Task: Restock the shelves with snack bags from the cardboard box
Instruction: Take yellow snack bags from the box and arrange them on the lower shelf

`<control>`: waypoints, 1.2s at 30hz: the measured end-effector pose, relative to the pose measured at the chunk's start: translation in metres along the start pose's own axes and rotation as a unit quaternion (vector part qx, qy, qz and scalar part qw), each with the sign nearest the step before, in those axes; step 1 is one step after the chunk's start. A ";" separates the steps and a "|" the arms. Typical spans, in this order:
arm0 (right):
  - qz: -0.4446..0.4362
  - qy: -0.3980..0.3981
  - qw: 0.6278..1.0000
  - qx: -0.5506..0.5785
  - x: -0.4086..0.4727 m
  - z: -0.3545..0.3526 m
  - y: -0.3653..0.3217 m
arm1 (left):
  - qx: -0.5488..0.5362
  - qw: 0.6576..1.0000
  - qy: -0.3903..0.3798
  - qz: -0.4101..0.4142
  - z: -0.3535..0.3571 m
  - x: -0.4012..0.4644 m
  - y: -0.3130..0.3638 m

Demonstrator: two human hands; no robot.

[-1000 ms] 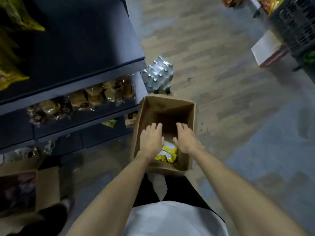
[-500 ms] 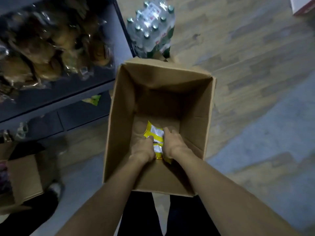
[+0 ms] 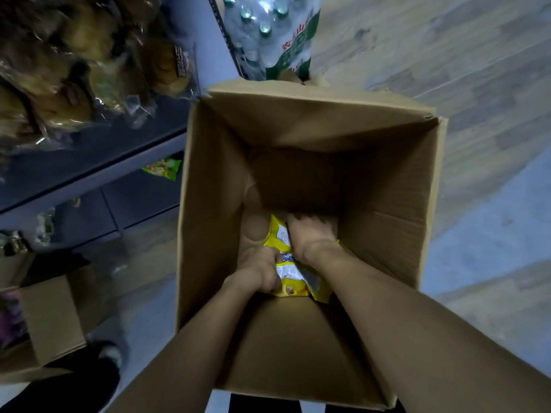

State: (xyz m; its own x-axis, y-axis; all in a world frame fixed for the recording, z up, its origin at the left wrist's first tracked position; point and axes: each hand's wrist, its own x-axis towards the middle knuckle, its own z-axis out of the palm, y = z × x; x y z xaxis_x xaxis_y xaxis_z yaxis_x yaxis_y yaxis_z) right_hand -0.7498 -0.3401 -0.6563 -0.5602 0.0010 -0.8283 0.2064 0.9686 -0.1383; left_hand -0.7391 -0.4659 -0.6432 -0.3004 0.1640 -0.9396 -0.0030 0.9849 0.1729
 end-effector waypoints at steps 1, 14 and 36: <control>0.004 0.008 1.000 -0.006 -0.001 -0.004 -0.002 | -0.007 1.000 -0.009 -0.010 -0.007 -0.003 0.002; -0.039 0.331 0.885 0.326 -0.028 -0.073 0.010 | 0.085 0.986 0.122 -0.076 -0.071 -0.014 0.037; -0.186 0.018 0.982 -0.009 -0.011 -0.063 0.022 | -0.372 0.878 0.277 -0.123 -0.002 -0.006 0.051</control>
State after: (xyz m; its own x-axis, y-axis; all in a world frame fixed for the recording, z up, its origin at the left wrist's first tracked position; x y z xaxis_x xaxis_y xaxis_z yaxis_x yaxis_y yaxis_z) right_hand -0.7901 -0.3034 -0.6160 -0.6229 -0.3458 -0.7017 -0.0330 0.9079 -0.4180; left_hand -0.7392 -0.4171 -0.6281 -0.6196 -0.3035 -0.7239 -0.6928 0.6449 0.3226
